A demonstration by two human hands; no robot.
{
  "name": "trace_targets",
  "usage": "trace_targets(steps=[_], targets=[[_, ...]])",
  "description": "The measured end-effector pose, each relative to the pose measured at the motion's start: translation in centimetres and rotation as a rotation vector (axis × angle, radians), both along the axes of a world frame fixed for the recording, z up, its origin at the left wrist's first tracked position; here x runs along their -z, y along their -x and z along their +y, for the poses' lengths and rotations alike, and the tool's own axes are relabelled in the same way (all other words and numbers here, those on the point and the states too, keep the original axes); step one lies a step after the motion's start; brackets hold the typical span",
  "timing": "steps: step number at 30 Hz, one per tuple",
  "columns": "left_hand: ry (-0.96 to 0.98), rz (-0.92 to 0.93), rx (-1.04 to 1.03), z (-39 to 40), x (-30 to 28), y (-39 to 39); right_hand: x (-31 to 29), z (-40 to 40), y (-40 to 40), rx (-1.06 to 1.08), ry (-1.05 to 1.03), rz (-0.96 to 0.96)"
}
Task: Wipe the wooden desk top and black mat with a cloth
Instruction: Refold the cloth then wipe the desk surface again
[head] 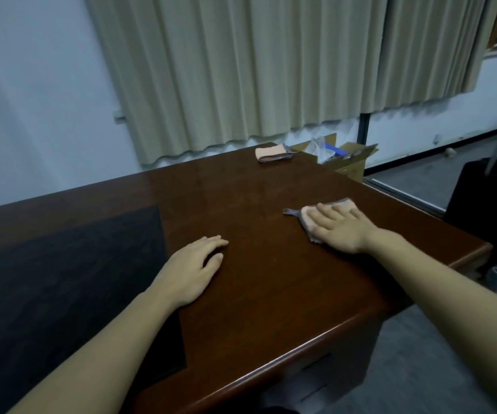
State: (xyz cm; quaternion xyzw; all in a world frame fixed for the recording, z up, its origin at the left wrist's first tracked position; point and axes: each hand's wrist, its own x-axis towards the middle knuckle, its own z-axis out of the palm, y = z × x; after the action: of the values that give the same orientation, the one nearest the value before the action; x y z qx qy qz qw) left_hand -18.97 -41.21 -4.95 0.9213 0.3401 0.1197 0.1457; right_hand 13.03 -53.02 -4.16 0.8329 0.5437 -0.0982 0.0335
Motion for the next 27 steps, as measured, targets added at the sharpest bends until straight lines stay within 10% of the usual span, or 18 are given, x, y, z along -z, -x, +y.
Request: trace_targets(steps=[8,17,27], targets=[[-0.002,0.026,-0.040,-0.6,-0.3,-0.4,0.2,-6.6,11.0,-0.436,-0.094,0.038],[-0.011,0.080,-0.009,0.0,0.0,-0.2,0.2,-13.3,-0.3,-0.060,-0.021,-0.078],[-0.038,0.104,-0.009,-0.4,0.0,-0.3,0.7,-11.3,12.4,-0.327,-0.132,0.021]])
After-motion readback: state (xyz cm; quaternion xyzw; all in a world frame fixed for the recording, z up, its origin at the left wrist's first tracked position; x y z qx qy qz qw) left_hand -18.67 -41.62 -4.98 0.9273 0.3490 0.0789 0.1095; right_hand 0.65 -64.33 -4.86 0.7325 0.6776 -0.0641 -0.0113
